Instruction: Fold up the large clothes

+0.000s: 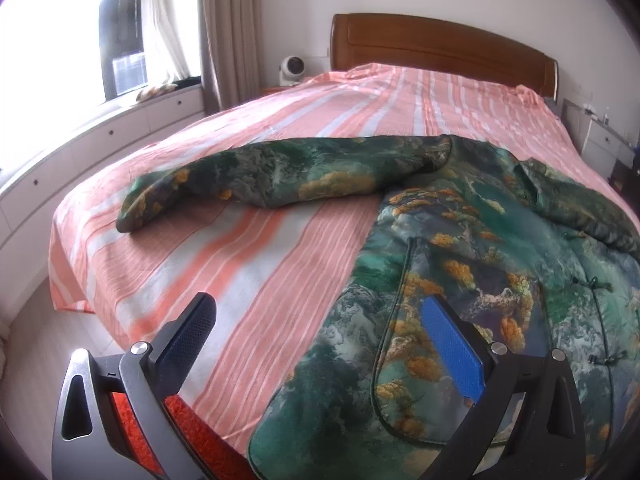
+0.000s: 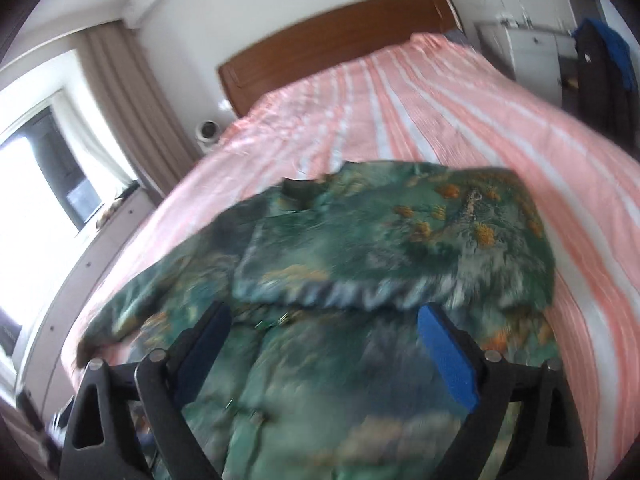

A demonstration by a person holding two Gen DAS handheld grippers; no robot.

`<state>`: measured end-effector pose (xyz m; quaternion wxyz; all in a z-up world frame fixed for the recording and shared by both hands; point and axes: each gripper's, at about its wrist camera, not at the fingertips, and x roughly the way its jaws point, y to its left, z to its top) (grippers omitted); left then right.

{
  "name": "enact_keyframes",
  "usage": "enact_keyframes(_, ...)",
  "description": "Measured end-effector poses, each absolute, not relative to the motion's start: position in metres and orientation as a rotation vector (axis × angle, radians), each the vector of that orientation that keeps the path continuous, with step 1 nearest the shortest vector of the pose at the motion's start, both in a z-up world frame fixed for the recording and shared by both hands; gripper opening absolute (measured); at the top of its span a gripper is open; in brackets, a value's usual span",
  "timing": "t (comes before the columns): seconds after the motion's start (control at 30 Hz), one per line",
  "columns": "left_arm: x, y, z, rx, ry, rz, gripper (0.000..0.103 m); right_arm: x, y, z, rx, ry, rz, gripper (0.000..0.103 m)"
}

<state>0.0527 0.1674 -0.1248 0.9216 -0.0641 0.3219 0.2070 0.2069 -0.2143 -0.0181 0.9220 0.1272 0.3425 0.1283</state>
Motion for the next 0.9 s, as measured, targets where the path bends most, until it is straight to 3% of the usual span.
enact_keyframes(0.37,0.051,0.142,-0.119,-0.043,0.631,0.39,0.103,0.059,-0.218,-0.059,-0.04,0.741,0.176,0.097)
enact_keyframes(0.67,0.052,0.143,-0.115,-0.047,0.656,0.381,0.103,0.05,-0.276,-0.078,0.066,0.751,-0.044,0.097)
enact_keyframes(0.9,0.074,0.202,-0.085,-0.294,0.739,0.237,0.103,0.046,-0.321,-0.08,0.097,0.715,-0.181,0.097)
